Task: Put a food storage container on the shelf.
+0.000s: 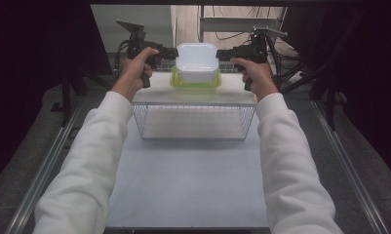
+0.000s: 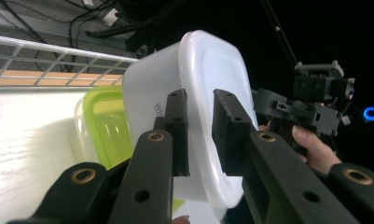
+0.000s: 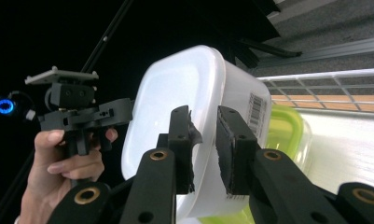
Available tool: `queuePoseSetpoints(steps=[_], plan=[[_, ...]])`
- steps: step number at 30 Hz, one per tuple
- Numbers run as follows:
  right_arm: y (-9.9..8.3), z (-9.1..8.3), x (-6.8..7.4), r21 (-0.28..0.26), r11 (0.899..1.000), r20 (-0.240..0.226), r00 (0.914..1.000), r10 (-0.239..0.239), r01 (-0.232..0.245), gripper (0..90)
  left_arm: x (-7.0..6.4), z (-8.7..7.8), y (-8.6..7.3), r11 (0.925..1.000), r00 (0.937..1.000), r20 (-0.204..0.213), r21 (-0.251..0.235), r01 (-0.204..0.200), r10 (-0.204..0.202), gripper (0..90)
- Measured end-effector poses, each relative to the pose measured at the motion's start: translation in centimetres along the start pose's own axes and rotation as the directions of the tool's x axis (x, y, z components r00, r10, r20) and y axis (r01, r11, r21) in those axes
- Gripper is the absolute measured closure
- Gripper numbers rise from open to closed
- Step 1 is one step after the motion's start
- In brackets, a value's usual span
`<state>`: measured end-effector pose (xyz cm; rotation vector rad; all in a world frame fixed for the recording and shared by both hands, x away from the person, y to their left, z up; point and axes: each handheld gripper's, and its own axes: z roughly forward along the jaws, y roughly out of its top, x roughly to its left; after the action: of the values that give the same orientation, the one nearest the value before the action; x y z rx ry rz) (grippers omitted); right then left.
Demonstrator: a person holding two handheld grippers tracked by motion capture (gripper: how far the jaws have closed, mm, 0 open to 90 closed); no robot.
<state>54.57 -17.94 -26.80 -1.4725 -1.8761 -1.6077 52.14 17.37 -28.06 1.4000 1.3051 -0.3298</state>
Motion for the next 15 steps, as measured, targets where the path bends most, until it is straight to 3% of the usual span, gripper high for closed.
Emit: queuePoseSetpoints(steps=[3,9,15], plan=[[0.14,0.24,-0.42,0.001,1.0,0.009,0.9998,0.017,-0.017,74.9,0.55,0.23,0.18,0.9997,0.9995,0.022,-0.007,0.024,-0.024,76.0],[0.11,0.23,-0.41,-0.002,1.0,0.009,0.9998,0.018,-0.018,74.9,0.6,0.16,0.09,0.9998,0.9994,0.028,-0.007,0.019,-0.019,76.0],[-0.06,0.31,-0.04,-0.008,1.0,0.027,0.9996,-0.001,0.001,69.9,0.3,-0.17,-0.03,0.9996,0.9996,0.016,-0.016,-0.023,0.023,72.4]])
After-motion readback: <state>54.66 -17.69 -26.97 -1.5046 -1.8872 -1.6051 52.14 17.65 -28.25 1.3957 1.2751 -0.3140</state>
